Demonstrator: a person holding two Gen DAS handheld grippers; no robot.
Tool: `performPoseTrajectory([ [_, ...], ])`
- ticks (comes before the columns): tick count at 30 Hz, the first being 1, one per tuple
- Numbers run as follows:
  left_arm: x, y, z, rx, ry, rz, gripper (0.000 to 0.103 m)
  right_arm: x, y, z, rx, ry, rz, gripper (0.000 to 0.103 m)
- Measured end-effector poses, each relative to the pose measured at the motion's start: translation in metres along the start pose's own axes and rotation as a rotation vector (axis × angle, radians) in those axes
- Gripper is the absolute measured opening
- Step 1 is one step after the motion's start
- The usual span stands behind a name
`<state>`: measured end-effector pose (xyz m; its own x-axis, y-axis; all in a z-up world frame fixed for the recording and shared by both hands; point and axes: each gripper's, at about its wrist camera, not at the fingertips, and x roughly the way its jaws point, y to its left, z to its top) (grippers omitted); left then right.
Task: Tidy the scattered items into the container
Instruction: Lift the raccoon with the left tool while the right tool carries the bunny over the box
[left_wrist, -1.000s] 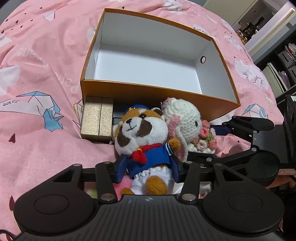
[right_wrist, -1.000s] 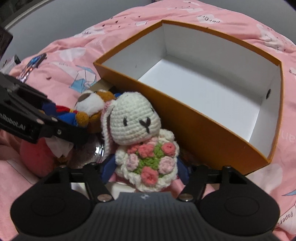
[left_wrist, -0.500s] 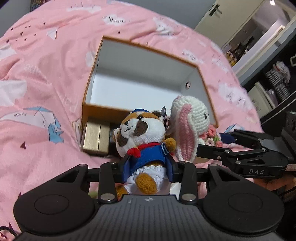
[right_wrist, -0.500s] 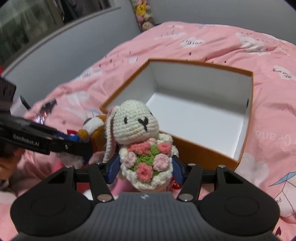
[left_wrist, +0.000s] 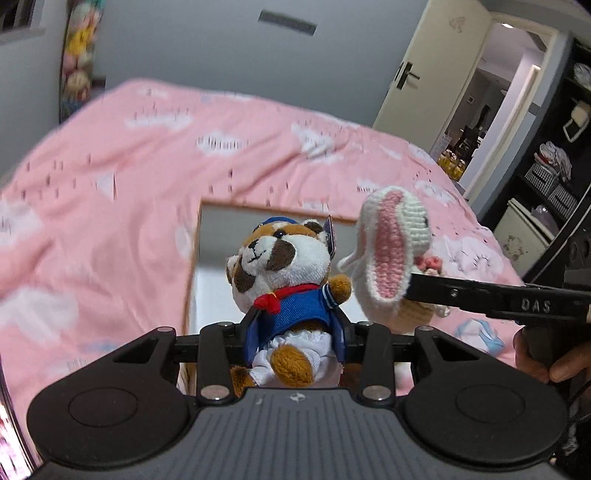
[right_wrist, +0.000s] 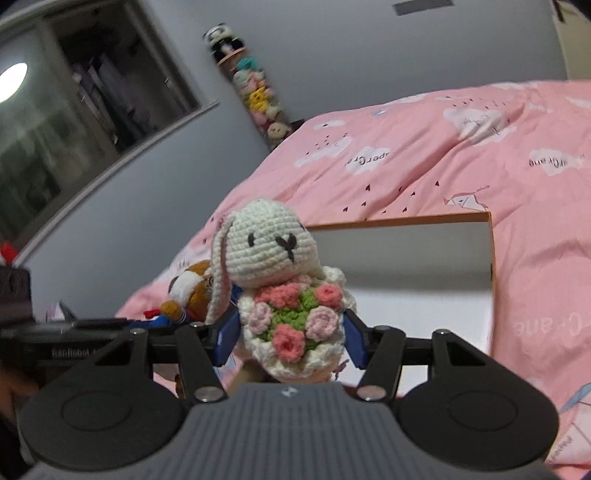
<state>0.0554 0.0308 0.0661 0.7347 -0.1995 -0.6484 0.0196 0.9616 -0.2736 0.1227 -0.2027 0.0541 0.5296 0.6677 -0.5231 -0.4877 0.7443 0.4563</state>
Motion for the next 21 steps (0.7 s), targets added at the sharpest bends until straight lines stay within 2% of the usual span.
performPoseTrajectory([
  [3,0.011,-0.001,0.011,0.022,-0.021,0.019,0.044,0.018,-0.004,0.009,0.045,0.004,-0.016,0.061],
  [7,0.043,0.006,0.021,0.006,0.001,0.026,0.044,0.050,-0.017,0.014,0.132,0.039,-0.030,0.061],
  [10,0.067,0.005,0.020,0.036,0.033,0.076,0.044,0.074,-0.032,0.011,0.211,0.083,-0.049,0.062],
  [14,0.100,0.011,0.014,0.052,0.123,0.090,0.044,0.106,-0.049,-0.002,0.274,0.158,-0.091,0.062],
  [21,0.133,0.017,0.003,0.089,0.215,0.137,0.044,0.144,-0.065,-0.021,0.367,0.258,-0.106,0.062],
])
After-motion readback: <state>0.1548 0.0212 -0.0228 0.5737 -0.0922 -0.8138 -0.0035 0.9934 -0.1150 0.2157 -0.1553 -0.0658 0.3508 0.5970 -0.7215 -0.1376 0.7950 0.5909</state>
